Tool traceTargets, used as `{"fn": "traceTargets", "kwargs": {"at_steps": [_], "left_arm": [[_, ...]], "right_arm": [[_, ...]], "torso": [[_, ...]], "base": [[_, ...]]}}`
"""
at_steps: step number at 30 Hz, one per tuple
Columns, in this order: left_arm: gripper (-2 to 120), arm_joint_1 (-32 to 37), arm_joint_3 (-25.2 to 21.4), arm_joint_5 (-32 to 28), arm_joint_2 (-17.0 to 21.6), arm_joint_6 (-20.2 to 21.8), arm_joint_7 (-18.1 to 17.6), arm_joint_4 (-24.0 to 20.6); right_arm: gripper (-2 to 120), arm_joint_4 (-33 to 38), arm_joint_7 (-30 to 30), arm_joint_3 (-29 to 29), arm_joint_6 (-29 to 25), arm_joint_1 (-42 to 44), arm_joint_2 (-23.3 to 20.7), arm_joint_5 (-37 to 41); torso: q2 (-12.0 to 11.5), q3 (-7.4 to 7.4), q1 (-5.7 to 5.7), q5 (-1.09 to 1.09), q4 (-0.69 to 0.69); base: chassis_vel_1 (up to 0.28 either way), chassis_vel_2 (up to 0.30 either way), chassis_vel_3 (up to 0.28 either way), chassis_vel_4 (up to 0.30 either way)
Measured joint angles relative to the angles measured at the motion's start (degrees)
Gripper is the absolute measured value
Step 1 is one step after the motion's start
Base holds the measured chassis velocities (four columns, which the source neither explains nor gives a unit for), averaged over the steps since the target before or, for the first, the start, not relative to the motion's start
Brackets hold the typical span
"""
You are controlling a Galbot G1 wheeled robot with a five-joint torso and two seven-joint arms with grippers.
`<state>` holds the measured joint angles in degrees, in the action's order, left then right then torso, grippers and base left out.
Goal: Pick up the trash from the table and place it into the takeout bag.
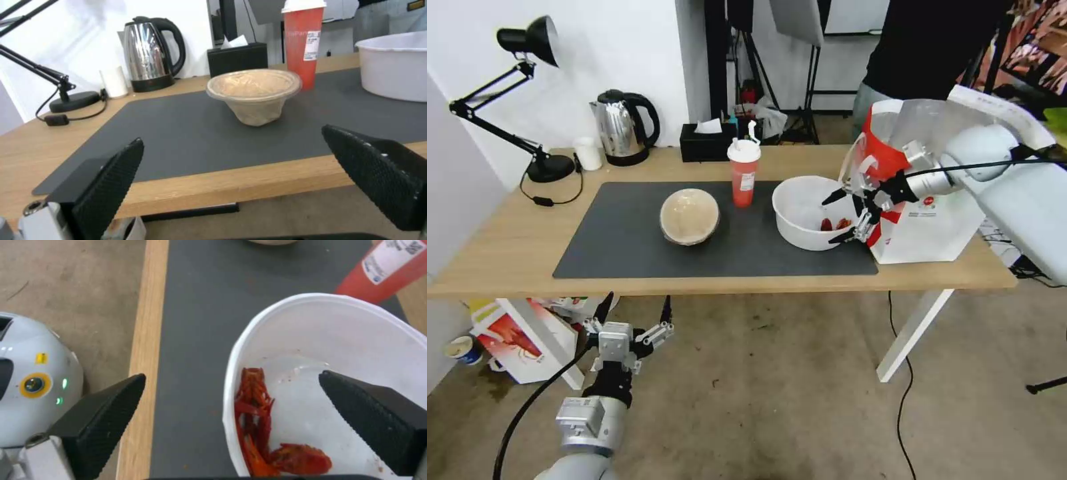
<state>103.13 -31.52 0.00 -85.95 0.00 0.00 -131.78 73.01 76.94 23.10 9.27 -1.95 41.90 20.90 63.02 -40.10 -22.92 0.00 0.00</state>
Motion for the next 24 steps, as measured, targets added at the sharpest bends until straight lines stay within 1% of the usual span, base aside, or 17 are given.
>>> {"fn": "traceTargets", "kwargs": {"at_steps": [10, 12, 24], "left_arm": [[100, 0.0, 0.0, 0.0, 0.0, 0.0, 0.0, 0.0], [100, 0.0, 0.0, 0.0, 0.0, 0.0, 0.0, 0.0], [100, 0.0, 0.0, 0.0, 0.0, 0.0, 0.0, 0.0]], "right_arm": [[100, -0.72, 0.66, 2.77, 0.0, -2.77, 0.89, -0.03], [100, -1.56, 2.05, 4.37, 0.0, -4.47, 0.99, -0.02], [100, -2.36, 5.94, 6.18, -0.46, -6.5, 1.06, -1.17]], "torso": [[0.0, 0.0, 0.0, 0.0, 0.0], [0.0, 0.0, 0.0, 0.0, 0.0], [0.0, 0.0, 0.0, 0.0, 0.0]], "base": [[0.0, 0.0, 0.0, 0.0], [0.0, 0.0, 0.0, 0.0], [0.0, 0.0, 0.0, 0.0]]}}
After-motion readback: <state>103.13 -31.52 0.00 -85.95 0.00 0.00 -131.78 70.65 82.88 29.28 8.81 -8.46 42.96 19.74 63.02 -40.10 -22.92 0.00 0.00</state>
